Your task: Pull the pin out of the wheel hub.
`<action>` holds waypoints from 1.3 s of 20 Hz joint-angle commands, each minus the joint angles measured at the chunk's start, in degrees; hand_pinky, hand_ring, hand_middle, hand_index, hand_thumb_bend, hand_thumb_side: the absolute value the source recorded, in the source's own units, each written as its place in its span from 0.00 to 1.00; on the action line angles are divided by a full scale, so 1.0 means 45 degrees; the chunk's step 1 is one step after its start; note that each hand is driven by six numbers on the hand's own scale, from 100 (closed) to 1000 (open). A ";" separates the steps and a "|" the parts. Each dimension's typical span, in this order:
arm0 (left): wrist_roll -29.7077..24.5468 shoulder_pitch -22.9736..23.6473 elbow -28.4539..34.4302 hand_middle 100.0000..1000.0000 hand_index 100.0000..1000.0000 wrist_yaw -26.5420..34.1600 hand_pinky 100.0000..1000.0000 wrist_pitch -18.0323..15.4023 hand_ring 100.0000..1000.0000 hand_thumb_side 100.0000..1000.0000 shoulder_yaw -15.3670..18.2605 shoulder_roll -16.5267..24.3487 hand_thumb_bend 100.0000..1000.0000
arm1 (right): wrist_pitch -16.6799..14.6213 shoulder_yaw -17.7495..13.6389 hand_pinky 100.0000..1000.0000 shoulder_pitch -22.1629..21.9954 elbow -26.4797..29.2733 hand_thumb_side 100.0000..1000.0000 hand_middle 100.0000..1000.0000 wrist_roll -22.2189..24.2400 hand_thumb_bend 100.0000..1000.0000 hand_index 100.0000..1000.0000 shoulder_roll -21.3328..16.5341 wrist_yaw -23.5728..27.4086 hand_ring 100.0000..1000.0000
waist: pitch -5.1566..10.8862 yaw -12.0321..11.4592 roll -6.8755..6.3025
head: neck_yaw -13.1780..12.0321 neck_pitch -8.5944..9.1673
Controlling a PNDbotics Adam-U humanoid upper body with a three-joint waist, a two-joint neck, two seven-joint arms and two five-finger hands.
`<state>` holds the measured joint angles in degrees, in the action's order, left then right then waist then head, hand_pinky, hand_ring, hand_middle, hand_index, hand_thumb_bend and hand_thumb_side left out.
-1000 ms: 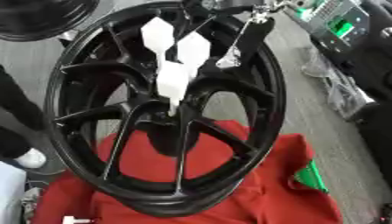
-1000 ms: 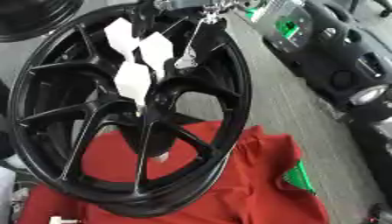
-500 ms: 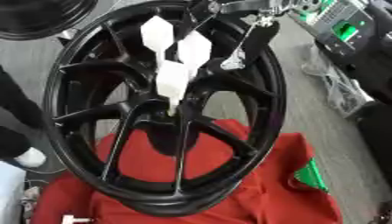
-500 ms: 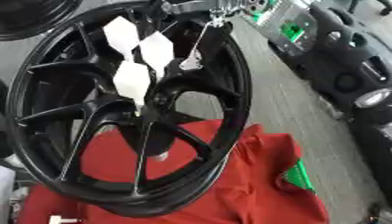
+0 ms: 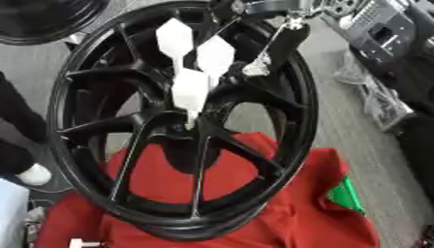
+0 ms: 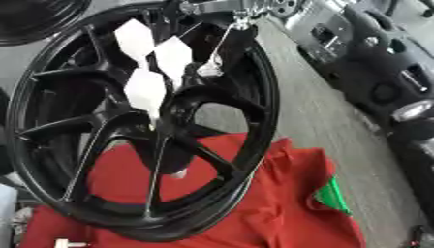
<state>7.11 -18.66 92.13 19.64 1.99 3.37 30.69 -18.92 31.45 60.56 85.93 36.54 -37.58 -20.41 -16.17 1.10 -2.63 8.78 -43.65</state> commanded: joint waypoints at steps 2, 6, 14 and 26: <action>-0.0055 -0.0091 0.0124 0.71 0.78 -0.0028 0.81 -0.0028 0.75 0.82 0.0163 0.0218 0.00 | 0.0014 -0.0208 0.80 0.0277 -0.0098 0.11 0.70 -0.0005 0.21 0.80 -0.0133 0.0027 0.75 | 0.0159 -0.0046 -0.0016 | 0.0092 0.0199; -0.0050 -0.0087 0.0122 0.70 0.78 -0.0036 0.81 -0.0031 0.76 0.82 0.0170 0.0220 0.00 | -0.0002 -0.0241 0.80 0.0288 -0.0217 0.11 0.70 0.0066 0.21 0.80 -0.0062 0.0027 0.75 | 0.0134 -0.0072 -0.0022 | 0.0128 0.0233; -0.0057 -0.0078 0.0123 0.70 0.78 -0.0043 0.81 -0.0025 0.76 0.83 0.0175 0.0213 0.00 | -0.0156 -0.0239 0.80 0.0281 -0.0443 0.11 0.70 0.0233 0.20 0.80 0.0088 -0.0132 0.75 | 0.0073 -0.0144 -0.0031 | 0.0171 0.0267; -0.0066 -0.0048 0.0119 0.70 0.78 -0.0034 0.81 -0.0005 0.76 0.83 0.0178 0.0189 0.00 | -0.0217 -0.0250 0.79 0.0262 -0.0625 0.11 0.68 0.0257 0.18 0.78 0.0231 -0.0214 0.74 | 0.0012 -0.0214 -0.0023 | 0.0199 0.0292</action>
<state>6.95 -18.59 92.13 19.62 2.08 3.38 30.22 -19.79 31.12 60.56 82.93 37.70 -35.98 -21.03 -17.01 0.27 -2.68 9.62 -43.11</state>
